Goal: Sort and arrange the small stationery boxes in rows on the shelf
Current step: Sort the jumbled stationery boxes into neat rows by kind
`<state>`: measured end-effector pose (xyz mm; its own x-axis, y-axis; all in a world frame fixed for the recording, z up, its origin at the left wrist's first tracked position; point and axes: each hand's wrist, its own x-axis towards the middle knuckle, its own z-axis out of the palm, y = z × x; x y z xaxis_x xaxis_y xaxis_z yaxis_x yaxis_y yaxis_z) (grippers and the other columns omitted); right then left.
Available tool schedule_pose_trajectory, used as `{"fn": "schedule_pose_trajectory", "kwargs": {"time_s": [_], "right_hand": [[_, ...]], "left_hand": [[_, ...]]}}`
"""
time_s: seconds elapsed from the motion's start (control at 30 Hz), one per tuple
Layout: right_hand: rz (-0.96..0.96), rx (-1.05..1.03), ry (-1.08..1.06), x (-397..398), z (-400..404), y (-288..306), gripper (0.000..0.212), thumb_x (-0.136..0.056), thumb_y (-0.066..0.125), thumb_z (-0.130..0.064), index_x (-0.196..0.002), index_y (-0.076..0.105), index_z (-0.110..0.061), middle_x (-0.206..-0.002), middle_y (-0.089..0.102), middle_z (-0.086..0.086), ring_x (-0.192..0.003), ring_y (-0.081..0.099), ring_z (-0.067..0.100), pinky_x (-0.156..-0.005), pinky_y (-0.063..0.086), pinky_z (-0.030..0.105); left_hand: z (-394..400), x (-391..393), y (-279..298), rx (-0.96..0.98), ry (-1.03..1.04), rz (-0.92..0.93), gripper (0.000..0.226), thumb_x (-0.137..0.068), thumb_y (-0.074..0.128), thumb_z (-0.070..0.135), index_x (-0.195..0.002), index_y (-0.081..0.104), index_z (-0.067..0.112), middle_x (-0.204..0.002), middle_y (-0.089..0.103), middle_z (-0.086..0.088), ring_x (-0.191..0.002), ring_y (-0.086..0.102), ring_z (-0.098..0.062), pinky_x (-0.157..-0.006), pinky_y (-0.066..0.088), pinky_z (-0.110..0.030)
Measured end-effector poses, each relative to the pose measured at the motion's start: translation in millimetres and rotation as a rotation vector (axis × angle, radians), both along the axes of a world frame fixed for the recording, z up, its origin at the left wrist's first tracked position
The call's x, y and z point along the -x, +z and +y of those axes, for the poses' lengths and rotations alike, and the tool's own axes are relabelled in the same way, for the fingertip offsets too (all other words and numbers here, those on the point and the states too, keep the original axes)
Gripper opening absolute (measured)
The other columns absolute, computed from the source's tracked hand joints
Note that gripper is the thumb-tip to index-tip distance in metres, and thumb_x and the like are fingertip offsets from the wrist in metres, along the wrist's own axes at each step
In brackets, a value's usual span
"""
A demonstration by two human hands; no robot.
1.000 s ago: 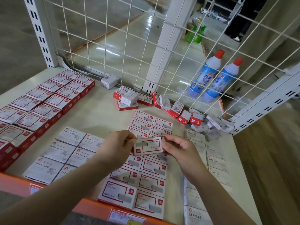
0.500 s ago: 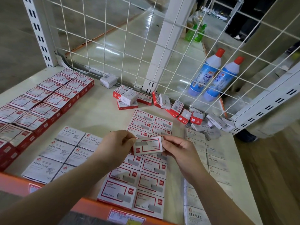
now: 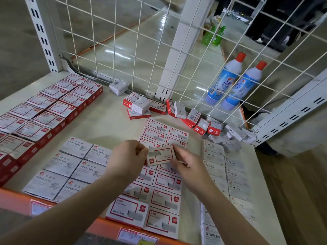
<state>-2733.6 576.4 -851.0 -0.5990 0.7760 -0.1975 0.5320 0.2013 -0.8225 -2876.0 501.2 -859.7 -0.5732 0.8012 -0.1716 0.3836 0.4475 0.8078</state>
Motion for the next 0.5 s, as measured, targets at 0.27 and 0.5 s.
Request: {"fn": "schedule_pose_trajectory", "kwargs": {"time_s": [0.27, 0.5], "right_hand": [[-0.023, 0.004, -0.042, 4.6, -1.2, 1.3, 0.048, -0.095, 0.048, -0.009, -0.140, 0.038, -0.022, -0.126, 0.055, -0.011, -0.120, 0.048, 0.006, -0.103, 0.042, 0.030], [0.072, 0.041, -0.082, 4.4, -2.9, -4.9, 0.027, -0.095, 0.048, -0.015, -0.104, 0.058, -0.039, -0.103, 0.064, -0.018, -0.099, 0.061, 0.001, -0.086, 0.053, 0.023]], "left_hand": [[4.5, -4.8, 1.8, 0.024, 0.008, 0.004, 0.015, -0.095, 0.049, 0.025, -0.080, 0.052, 0.024, -0.078, 0.058, 0.009, -0.070, 0.059, -0.006, -0.046, 0.043, -0.010], [2.9, -1.6, -0.2, 0.006, 0.039, -0.100, 0.017, -0.095, 0.048, 0.019, -0.079, 0.055, 0.020, -0.088, 0.065, 0.000, -0.075, 0.063, -0.011, -0.053, 0.048, -0.013]]}}
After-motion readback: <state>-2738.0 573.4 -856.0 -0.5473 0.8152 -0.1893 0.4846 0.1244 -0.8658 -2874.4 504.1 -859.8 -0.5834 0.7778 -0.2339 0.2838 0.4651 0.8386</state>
